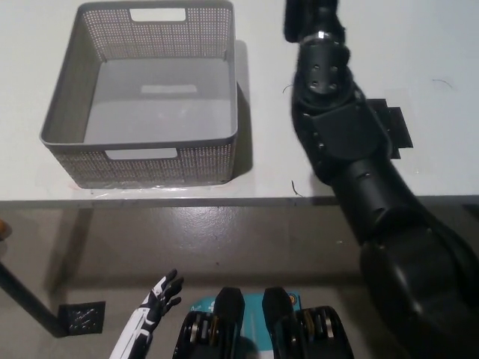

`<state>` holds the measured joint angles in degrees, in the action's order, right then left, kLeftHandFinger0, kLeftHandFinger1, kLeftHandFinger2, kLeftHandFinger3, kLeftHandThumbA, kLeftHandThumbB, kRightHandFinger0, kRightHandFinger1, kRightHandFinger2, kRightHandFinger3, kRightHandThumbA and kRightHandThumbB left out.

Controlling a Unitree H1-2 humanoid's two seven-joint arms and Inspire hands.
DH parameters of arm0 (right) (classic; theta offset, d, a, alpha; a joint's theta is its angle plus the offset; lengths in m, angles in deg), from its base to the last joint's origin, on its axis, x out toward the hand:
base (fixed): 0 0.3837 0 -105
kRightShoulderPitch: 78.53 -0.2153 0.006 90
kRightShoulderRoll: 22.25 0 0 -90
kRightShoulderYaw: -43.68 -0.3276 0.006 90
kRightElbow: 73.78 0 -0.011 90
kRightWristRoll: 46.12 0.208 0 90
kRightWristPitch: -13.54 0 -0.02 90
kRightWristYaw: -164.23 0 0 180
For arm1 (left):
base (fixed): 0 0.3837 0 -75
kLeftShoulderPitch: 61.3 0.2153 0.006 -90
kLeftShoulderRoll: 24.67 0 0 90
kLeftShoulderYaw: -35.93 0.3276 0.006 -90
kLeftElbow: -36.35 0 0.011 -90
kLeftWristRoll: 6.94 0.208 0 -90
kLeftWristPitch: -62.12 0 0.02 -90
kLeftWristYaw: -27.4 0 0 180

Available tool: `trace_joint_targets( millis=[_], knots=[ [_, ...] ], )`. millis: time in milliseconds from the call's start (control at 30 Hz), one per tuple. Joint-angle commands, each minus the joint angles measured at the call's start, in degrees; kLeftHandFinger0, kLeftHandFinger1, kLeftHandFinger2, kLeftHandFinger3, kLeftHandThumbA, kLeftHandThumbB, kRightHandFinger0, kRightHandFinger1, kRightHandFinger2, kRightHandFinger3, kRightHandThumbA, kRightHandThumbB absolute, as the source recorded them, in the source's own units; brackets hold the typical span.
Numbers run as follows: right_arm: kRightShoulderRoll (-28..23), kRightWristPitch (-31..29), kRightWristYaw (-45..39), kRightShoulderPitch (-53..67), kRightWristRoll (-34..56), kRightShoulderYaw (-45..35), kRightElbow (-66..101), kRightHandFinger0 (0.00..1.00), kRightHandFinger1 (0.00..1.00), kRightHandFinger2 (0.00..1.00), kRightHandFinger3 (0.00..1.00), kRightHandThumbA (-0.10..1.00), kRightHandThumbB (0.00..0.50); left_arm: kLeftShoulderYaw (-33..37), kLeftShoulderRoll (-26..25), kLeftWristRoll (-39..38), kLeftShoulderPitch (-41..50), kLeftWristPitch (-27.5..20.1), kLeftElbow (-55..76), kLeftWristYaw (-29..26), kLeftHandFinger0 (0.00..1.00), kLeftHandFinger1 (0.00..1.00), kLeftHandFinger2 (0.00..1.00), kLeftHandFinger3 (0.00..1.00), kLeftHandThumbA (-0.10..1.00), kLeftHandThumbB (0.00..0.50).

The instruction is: Use the right hand to pick up a electric screw driver and put it into a container on the left side

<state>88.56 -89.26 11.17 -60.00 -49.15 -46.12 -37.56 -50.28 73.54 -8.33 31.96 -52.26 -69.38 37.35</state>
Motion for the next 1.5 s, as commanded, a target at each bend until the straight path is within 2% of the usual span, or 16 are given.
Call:
trace_joint_targets(
  millis=[0,267,567,733,767,933,1033,1133,1200,1233,1267,1300,1333,1367,1400,1467],
  knots=[
    [3.51,1.58,-0.84,-7.11,-2.03,1.71,4.04,0.00,0.09,0.55,0.66,-0.10,0.111,0.27,-0.62,0.43,-0.07,-0.20,1.74,0.38,1.00,1.00,1.00,1.00,1.00,0.243],
    [8.69,1.66,-1.53,-8.20,-1.82,3.17,0.04,0.00,0.11,0.56,0.64,-0.10,0.106,1.37,-0.49,1.29,0.02,0.09,2.32,0.50,1.00,1.00,1.00,1.00,1.00,0.247],
    [11.18,-1.52,-2.51,-9.73,-0.24,2.48,-14.56,0.00,0.04,0.48,0.38,-0.10,0.113,2.07,-0.88,2.68,-0.80,1.02,3.15,0.25,1.00,1.00,1.00,1.00,1.00,0.298],
    [10.63,-2.28,-2.44,-8.34,-0.43,2.70,-21.11,0.00,0.07,0.56,0.46,-0.10,0.109,2.30,-1.15,2.46,-0.45,2.14,4.21,0.79,1.00,1.00,1.00,1.00,1.00,0.349],
    [10.23,-2.18,-2.25,-7.74,-0.71,2.94,-22.31,0.00,0.12,0.62,0.51,-0.10,0.112,2.32,-1.16,2.37,-0.49,2.43,4.47,0.90,1.00,1.00,1.00,1.00,1.00,0.369],
    [9.48,-2.51,-2.24,-6.45,-1.00,3.25,-24.40,0.00,0.22,0.73,0.67,-0.10,0.096,2.48,-1.18,1.66,-1.03,2.69,4.49,1.48,1.00,1.00,1.00,1.00,1.00,0.364],
    [9.24,-2.64,-1.90,-5.28,-1.64,3.97,-25.20,0.00,0.21,0.71,0.65,-0.10,0.104,2.57,-1.22,1.86,-1.01,2.15,4.23,1.59,1.00,1.00,1.00,1.00,1.00,0.363],
    [9.07,-2.46,-1.90,-4.36,-1.38,3.96,-25.66,0.00,0.22,0.67,0.46,-0.10,0.148,2.61,-1.31,1.59,-0.94,1.97,4.33,1.84,1.00,1.00,1.00,1.00,1.00,0.351],
    [8.87,-2.55,-2.04,-4.02,-1.63,4.27,-25.78,0.02,0.30,0.72,0.53,-0.10,0.169,2.58,-1.42,1.56,-0.98,2.16,4.48,1.94,1.00,1.00,1.00,1.00,1.00,0.360],
    [8.60,-2.44,-3.34,-3.89,-1.36,4.20,-25.83,0.18,0.47,0.83,0.67,0.03,0.185,2.57,-1.52,1.68,-1.09,2.14,4.49,1.99,1.00,1.00,1.00,1.00,1.00,0.362],
    [8.29,-2.30,-4.50,-3.91,-1.57,4.60,-25.73,0.28,0.48,0.72,0.70,0.18,0.212,2.55,-1.54,1.76,-1.28,2.20,4.44,2.04,1.00,1.00,1.00,1.00,1.00,0.361],
    [7.83,-1.88,-7.54,-3.99,-1.40,4.80,-25.54,0.49,0.72,0.96,0.94,0.26,0.232,2.58,-1.55,1.67,-1.51,2.14,4.28,2.20,1.00,1.00,1.00,1.00,1.00,0.355],
    [7.43,-1.95,-10.72,-3.86,-0.94,4.84,-25.44,0.88,1.00,1.00,1.00,0.39,0.251,2.62,-1.60,1.51,-1.54,2.12,4.28,2.39,1.00,1.00,1.00,1.00,1.00,0.352],
    [7.29,-2.04,-11.65,-3.78,-0.76,4.85,-25.41,0.92,1.00,1.00,1.00,0.40,0.252,2.65,-1.64,1.46,-1.56,2.15,4.32,2.48,1.00,1.00,1.00,1.00,1.00,0.352],
    [6.99,-1.96,-14.00,-3.63,-0.13,4.56,-25.22,1.00,1.00,1.00,1.00,0.50,0.300,2.68,-1.69,1.76,-1.59,2.14,4.34,2.39,1.00,1.00,1.00,1.00,1.00,0.353],
    [6.53,-1.64,-15.16,-3.41,-1.00,5.46,-25.13,1.00,1.00,1.00,1.00,0.62,0.320,2.74,-1.62,1.62,-1.64,2.06,4.23,2.46,1.00,1.00,1.00,1.00,1.00,0.355]
  ],
)
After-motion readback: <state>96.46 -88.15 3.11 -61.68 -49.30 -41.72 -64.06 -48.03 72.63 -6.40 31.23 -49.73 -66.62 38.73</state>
